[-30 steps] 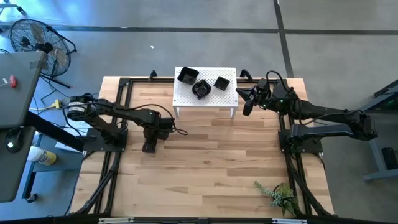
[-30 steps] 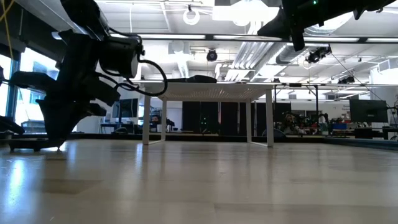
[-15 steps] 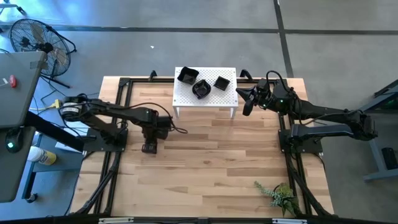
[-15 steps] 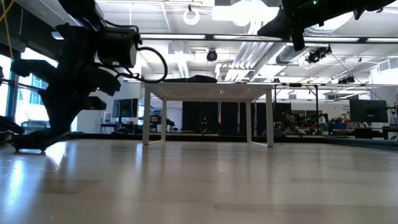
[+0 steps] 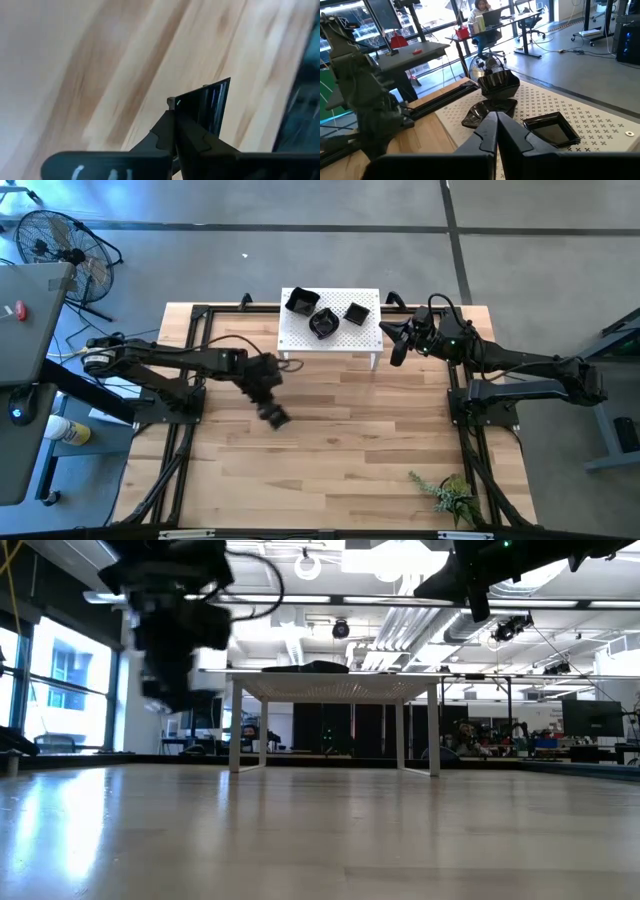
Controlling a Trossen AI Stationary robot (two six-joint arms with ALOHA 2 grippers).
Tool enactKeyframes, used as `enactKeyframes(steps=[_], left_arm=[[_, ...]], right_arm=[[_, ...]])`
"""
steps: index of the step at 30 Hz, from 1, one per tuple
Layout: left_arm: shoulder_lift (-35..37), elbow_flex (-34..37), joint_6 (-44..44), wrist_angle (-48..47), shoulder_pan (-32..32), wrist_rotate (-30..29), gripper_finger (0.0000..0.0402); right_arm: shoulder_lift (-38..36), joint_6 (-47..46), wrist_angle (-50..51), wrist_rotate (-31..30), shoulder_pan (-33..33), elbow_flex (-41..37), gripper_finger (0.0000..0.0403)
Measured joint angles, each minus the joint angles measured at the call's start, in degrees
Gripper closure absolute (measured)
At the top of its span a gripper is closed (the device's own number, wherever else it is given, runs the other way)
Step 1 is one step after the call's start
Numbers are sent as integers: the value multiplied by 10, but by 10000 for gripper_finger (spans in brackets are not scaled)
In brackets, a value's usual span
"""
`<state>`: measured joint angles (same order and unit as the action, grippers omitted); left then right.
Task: Pick & Place Mini shaped plates
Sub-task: Stack the black square plate on top of the black square plates on the shelf
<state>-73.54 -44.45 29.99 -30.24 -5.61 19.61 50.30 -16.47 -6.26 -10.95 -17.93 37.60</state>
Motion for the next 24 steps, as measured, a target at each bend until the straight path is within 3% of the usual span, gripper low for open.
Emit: enactKeyframes(steps=[5,10,19,24], left_arm=[[-32,-2,123,197,0,-59,399],[-96,-1,235,316,7,-111,399],[-183,-1,424,372,88,-250,399],[-214,-6,522,366,107,-284,399]], right_arm=[[0,0,0,7,0,0,401],[0,0,1,11,0,0,402],[0,0,10,15,0,0,402],[0,0,9,15,0,0,401]])
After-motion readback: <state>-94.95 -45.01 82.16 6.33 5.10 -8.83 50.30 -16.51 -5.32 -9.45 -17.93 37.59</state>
